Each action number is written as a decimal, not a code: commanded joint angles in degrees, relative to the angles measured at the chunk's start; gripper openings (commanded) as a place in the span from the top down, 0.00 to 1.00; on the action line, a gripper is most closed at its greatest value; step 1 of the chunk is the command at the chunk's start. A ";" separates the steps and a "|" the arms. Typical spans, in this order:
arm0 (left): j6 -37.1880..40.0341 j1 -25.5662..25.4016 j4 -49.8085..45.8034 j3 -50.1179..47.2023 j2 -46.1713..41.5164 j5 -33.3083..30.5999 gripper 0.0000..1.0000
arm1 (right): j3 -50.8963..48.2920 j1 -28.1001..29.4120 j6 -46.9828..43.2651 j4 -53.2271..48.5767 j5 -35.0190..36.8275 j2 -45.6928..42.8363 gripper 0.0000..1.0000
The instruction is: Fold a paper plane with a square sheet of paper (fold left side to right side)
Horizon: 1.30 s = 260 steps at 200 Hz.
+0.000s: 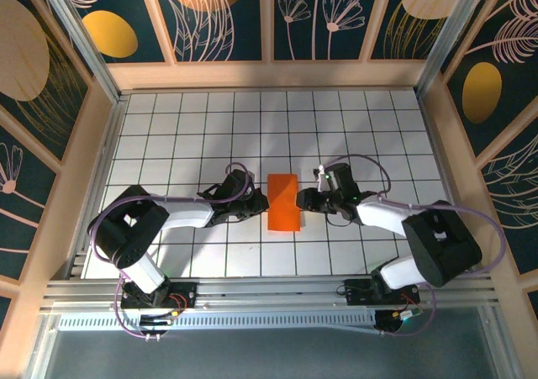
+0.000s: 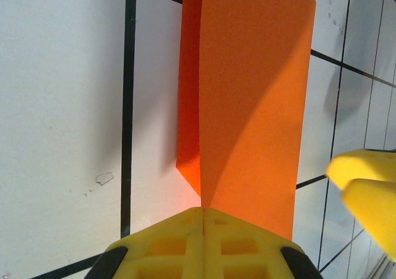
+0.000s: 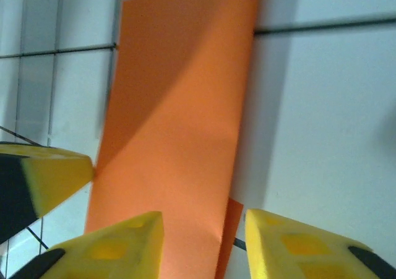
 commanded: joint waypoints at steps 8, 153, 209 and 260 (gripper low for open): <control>-1.66 -0.20 1.88 -0.82 -1.98 0.60 1.00 | -1.15 0.73 -4.37 -2.88 5.36 -5.94 0.50; -3.98 -0.18 3.62 -1.37 -4.13 2.46 1.00 | -3.05 51.73 -10.00 -4.20 64.53 -3.33 0.19; -3.91 -0.20 3.39 -1.29 -4.14 2.54 1.00 | 0.29 53.06 -12.08 -1.02 69.49 5.40 0.16; -3.86 -0.24 3.65 -1.20 -3.95 2.72 1.00 | 0.79 50.43 -16.84 3.31 67.75 6.78 0.24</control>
